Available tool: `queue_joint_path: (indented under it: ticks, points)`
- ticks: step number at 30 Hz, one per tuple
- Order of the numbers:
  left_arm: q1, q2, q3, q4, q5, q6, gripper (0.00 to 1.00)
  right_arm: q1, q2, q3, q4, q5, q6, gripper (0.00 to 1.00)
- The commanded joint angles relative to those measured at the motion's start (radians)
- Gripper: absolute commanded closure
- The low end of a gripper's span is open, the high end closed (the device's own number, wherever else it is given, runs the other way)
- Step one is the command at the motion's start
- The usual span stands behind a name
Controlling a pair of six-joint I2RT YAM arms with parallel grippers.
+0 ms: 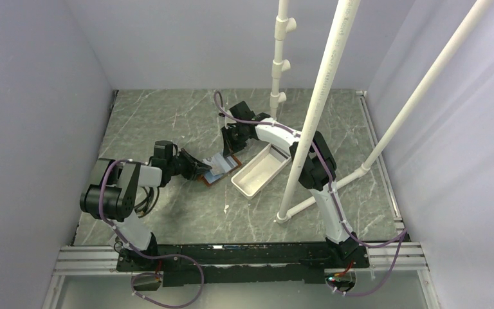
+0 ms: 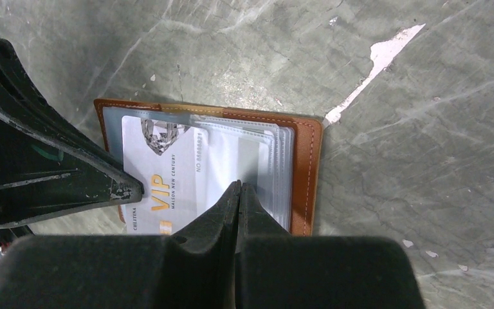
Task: Put the credit cards into the card holder
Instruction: Insert the credit card into the card holder.
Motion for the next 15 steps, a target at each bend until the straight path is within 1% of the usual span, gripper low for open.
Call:
queue_joint_path:
  ticks: [1, 5, 7, 10, 13, 15]
  points:
    - [-0.016, 0.018, -0.014, 0.062, -0.065, -0.018, 1.0, 0.014, 0.034, -0.007, -0.032, 0.043, -0.009, 1.0]
    - [-0.034, 0.032, -0.024, 0.092, -0.09, -0.026, 1.0, 0.014, 0.027, -0.004, -0.042, 0.007, 0.0, 1.0]
    - [-0.034, 0.028, -0.044, 0.111, -0.107, -0.035, 1.0, 0.008, -0.001, -0.013, -0.048, 0.016, 0.004, 1.0]
    - [-0.035, 0.036, -0.051, 0.118, -0.11, -0.032, 1.0, -0.017, -0.036, -0.031, -0.029, -0.019, 0.008, 0.86]
    - [-0.036, 0.051, -0.053, 0.125, -0.106, -0.029, 1.0, -0.029, -0.031, 0.005, -0.099, 0.012, -0.038, 0.79]
    - [-0.036, 0.055, -0.057, 0.13, -0.103, -0.028, 1.0, -0.031, -0.037, -0.002, -0.106, 0.037, -0.062, 0.74]
